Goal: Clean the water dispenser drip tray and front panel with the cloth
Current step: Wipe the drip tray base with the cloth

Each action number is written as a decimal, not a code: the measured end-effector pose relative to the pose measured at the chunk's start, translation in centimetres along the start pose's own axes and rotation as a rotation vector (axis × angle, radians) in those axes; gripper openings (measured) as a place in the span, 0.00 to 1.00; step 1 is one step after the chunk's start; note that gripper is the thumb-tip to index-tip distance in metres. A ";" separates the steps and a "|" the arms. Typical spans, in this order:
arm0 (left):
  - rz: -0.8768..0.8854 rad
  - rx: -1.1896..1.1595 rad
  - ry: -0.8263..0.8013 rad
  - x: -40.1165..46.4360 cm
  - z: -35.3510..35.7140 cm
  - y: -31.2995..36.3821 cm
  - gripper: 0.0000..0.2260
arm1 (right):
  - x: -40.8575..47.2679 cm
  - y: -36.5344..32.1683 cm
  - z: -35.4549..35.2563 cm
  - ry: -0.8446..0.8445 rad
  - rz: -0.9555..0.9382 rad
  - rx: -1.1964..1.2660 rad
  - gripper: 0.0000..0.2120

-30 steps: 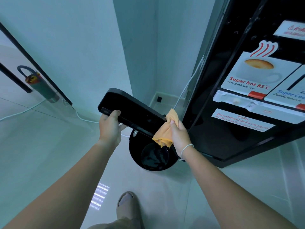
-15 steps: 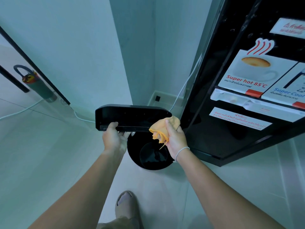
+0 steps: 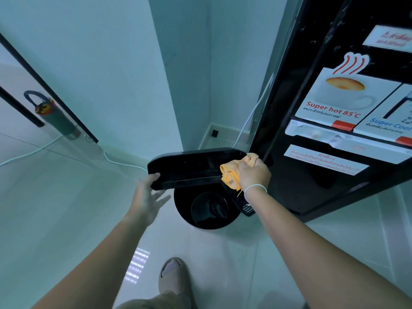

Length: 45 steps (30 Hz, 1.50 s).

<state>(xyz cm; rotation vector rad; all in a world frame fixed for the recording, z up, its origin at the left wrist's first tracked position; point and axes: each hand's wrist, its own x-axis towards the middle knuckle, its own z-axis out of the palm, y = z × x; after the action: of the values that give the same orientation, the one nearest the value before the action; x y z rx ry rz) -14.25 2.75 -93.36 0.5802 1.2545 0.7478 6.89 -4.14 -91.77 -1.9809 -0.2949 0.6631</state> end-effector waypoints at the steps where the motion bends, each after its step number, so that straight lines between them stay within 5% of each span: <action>1: 0.034 0.057 -0.001 0.1 -1.1 0.3 0.33 | 0.1 -0.3 -0.2 -0.006 -0.032 -0.023 0.07; 3: 0.081 0.288 -0.058 0.2 -2.8 1.2 0.47 | 0.2 -0.8 -0.5 -0.029 -0.094 -0.074 0.10; 5: 0.141 0.587 -0.127 -0.1 -2.8 2.0 0.48 | 0.1 -1.1 -0.5 -0.058 -0.131 -0.115 0.07; 10: 0.358 1.127 -0.278 -0.2 1.6 2.7 0.26 | -1.2 -1.6 0.6 -0.125 -0.230 -0.201 0.12; 13: 0.490 1.282 -0.252 0.1 3.4 2.4 0.12 | -1.4 -2.0 0.8 -0.164 -0.257 -0.222 0.15; 15: 0.602 1.329 -0.183 0.3 3.9 2.0 0.11 | -1.2 -2.3 0.8 -0.177 -0.241 -0.185 0.12; 22: 0.650 1.030 -0.040 -0.2 5.0 -1.0 0.08 | -1.6 -2.2 1.3 -0.211 -0.044 0.139 0.12; 31: 0.595 0.661 0.060 -0.4 7.4 1.0 0.07 | -6.1 2.1 2.6 -0.404 0.020 0.051 0.07; 45: 0.527 0.745 -0.083 -1.8 5.8 -2.1 0.12 | -1.5 -3.8 1.7 -0.240 -0.089 -0.014 0.05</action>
<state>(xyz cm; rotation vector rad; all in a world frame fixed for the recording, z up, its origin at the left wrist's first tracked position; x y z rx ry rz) -8.45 0.10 -92.49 1.5767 1.3012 0.6550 5.01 -1.74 -88.56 -1.8909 -0.5313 0.8433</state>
